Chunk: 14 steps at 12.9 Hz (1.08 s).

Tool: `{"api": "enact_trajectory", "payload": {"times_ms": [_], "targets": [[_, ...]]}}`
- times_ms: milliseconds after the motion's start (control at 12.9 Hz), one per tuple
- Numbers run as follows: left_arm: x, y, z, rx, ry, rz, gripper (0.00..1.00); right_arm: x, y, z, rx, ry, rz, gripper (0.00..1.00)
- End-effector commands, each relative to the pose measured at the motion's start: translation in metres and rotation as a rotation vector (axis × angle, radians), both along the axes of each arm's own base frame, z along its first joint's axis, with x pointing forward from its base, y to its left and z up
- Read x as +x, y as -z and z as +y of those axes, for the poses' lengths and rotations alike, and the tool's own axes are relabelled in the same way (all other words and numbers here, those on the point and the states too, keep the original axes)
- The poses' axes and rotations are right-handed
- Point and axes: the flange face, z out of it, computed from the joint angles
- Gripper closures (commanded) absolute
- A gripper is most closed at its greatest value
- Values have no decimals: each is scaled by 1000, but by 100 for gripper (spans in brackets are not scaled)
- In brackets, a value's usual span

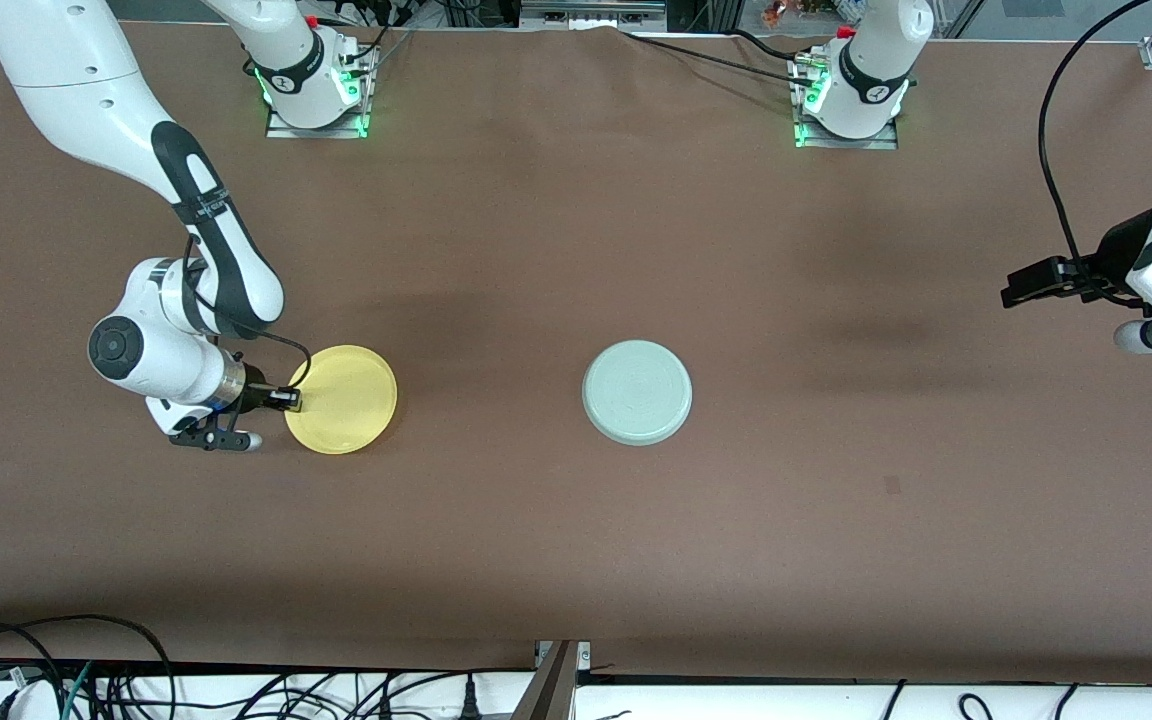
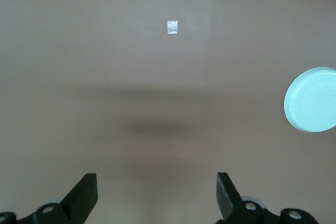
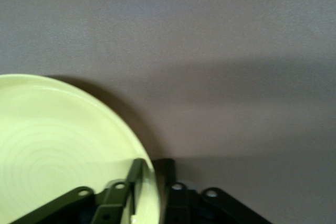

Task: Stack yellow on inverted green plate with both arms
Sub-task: 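Reach the right gripper to the yellow plate's rim and grasp it, then carry the yellow plate with the right gripper onto the green plate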

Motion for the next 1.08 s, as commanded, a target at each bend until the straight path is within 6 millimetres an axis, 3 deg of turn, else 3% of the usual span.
{"api": "enact_trajectory", "payload": {"times_ms": [0, 154, 309, 386, 695, 850, 1004], "targets": [[7, -6, -1, -11, 12, -8, 0, -2, -10, 2, 13, 13, -12, 100], [7, -6, -2, -10, 13, -8, 0, 6, -34, 12, 25, -11, -22, 100], [7, -5, 4, -10, 6, -6, 0, 14, -64, 39, 53, -56, -9, 100], [7, -4, 6, -11, 4, -5, 0, 19, -79, 64, 81, -78, -9, 100], [8, -2, 7, -11, 1, -2, 0, 17, -119, 190, 194, 60, 14, 100], [8, -2, 7, -11, 1, -2, 0, 4, -110, 259, 211, 81, 23, 100], [8, -2, 6, -11, 3, -2, 0, -23, -96, 344, 233, 100, 3, 100]]}}
